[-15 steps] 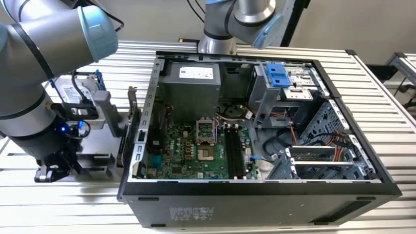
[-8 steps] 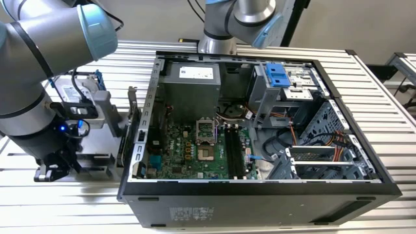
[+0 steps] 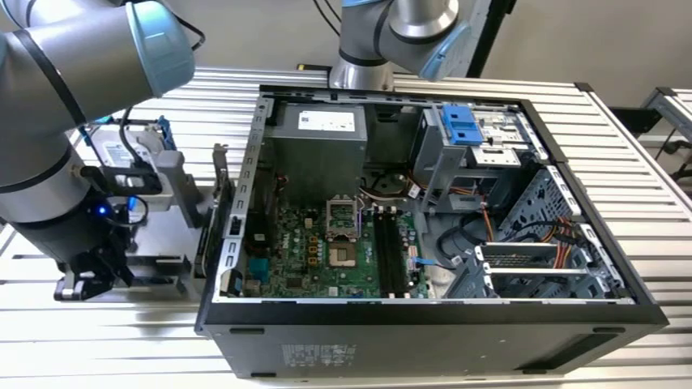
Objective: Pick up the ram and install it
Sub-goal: 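Pick up the ram and move it above insertion slot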
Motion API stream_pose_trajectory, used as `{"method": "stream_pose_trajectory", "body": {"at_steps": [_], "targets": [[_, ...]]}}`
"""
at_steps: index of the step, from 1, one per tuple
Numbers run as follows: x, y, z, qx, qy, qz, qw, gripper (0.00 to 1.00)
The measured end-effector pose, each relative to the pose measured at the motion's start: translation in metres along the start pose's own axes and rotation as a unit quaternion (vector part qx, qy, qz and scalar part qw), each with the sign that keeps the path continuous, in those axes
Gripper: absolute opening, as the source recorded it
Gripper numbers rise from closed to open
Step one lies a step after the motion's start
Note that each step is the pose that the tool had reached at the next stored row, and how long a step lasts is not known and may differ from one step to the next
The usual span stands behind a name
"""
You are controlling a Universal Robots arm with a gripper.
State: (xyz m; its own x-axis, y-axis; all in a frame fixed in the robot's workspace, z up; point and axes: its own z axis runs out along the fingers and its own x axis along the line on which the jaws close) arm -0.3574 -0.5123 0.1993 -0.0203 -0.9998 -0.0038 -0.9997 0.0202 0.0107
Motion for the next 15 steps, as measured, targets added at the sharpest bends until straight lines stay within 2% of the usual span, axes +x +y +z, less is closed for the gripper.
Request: {"method": "stream_pose_trajectory", "body": {"at_steps": [15], "targets": [[0.0,0.0001,-0.007,0.0,0.0001,0.0,1.0,0.0]]}}
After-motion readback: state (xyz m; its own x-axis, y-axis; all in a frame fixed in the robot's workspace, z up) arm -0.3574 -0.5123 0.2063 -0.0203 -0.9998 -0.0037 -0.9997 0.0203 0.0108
